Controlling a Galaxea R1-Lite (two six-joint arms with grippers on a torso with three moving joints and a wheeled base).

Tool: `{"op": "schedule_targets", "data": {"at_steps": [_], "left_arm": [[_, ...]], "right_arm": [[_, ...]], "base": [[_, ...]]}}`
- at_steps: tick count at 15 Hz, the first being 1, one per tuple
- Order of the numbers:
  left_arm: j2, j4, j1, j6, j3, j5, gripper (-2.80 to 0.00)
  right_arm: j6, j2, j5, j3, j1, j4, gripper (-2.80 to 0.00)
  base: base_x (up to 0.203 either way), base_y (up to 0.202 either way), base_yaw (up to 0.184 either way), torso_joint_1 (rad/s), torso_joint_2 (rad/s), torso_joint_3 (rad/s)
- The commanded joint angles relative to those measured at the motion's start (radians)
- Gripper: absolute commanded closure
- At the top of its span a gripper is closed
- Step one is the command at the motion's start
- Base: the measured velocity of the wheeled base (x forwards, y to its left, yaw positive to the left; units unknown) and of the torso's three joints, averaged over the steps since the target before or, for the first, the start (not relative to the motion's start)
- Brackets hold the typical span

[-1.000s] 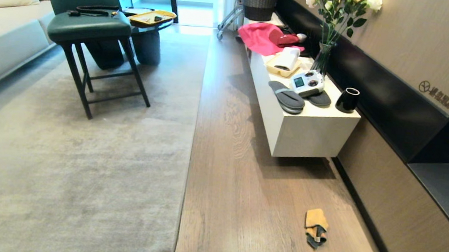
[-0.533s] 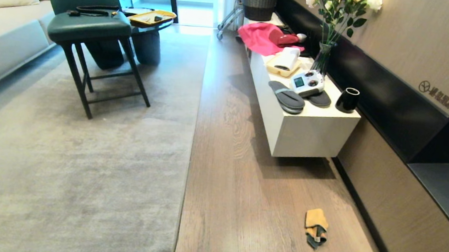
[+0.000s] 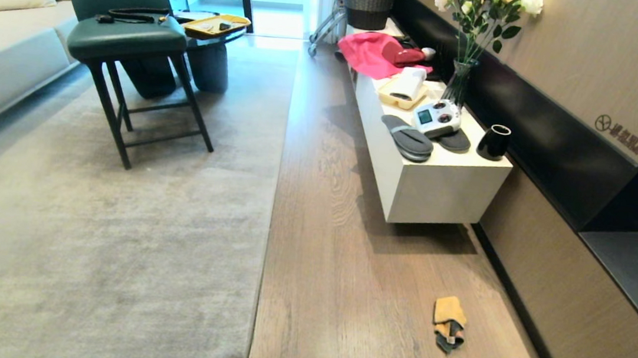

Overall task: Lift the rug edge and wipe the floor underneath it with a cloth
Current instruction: Pick up the rag

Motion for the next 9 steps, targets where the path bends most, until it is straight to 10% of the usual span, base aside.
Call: {"op": "schedule_targets", "data": {"at_steps": [1,9], "left_arm": [[0.000,-0.001,0.000,-0.001,0.000,0.000,0.00],[0.000,-0.001,0.000,0.000,0.000,0.000,0.00]], "right_arm": [[-0.001,0.001,0.000,0.000,0.000,0.000,0.00],[-0.001,0.001,0.000,0.000,0.000,0.000,0.00]], "base": [[0.000,0.000,0.000,0.000,0.00,0.000],[0.000,0.000,0.000,0.002,0.00,-0.039]]}}
